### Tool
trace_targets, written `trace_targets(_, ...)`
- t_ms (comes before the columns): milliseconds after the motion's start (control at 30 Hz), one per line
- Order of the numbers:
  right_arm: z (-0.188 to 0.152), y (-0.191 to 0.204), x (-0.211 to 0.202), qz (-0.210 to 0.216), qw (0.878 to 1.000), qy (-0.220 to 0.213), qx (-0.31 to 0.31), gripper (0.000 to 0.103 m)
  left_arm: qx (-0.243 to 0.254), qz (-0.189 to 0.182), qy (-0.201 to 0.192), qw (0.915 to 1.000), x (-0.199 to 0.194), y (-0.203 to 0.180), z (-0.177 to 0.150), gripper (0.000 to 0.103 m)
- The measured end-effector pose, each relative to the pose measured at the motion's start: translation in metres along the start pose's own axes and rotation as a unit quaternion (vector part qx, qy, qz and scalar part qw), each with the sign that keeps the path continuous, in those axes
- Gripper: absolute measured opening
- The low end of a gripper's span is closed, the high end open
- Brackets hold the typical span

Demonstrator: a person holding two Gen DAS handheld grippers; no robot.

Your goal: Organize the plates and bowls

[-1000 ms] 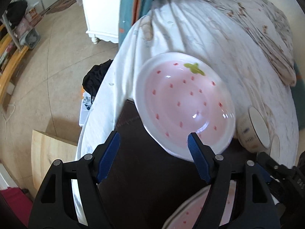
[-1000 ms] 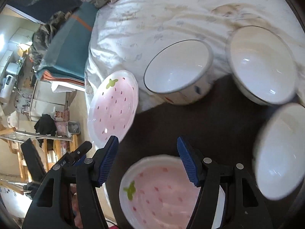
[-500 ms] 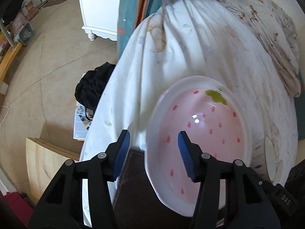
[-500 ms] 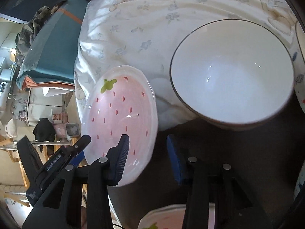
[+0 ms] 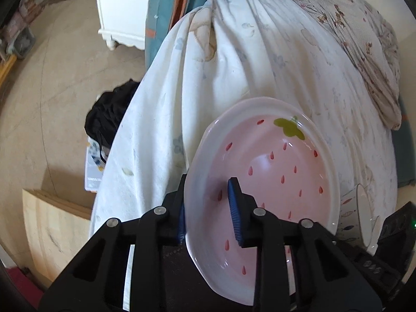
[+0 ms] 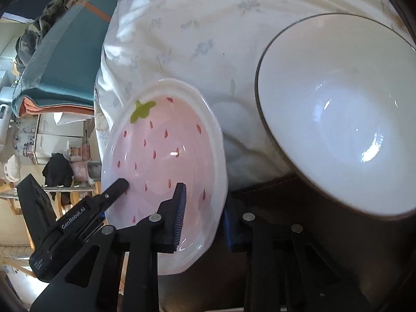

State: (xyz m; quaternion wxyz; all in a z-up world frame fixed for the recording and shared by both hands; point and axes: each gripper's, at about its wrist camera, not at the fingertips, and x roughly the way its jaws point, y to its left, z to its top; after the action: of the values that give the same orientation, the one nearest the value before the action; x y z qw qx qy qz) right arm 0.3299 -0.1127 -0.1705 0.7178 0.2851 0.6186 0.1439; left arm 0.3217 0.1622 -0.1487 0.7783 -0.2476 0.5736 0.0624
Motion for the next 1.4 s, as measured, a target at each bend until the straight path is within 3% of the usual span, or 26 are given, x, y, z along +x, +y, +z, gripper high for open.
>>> trace_targets(33, 0.0, 0.001, -0.001, -0.01, 1.0, -0.002, -0.007, 0.015, -0.003, -0.005, -0.001, 1.0, -0.001, 0.001, -0.001, 0.024)
trace_targets(167, -0.007, 0.011, -0.011, -0.016, 0.997, -0.019, -0.068, 0.013, 0.001, -0.013, -0.002, 0.9999, -0.005, 0.005, -0.004, 0.023)
trace_targets(500, -0.029, -0.003, -0.047, -0.006, 0.997, -0.037, -0.06, 0.014, 0.042, -0.041, 0.003, 0.9983, -0.033, -0.018, -0.027, 0.017)
trace_targets(933, -0.083, -0.009, -0.154, 0.01, 0.993, -0.08, -0.083, 0.014, 0.092, -0.064, -0.04, 0.9928, -0.132, -0.062, -0.107, 0.017)
trace_targets(1133, -0.123, -0.02, -0.197, 0.001, 0.991, -0.082, -0.101, 0.014, 0.1, -0.09, -0.028, 0.9905, -0.147, -0.066, -0.155, 0.017)
trace_targets(1400, -0.168, -0.074, -0.188, 0.006, 0.997, -0.05, -0.058, 0.014, 0.15, -0.031, -0.009, 0.9881, -0.123, -0.076, -0.199, 0.018)
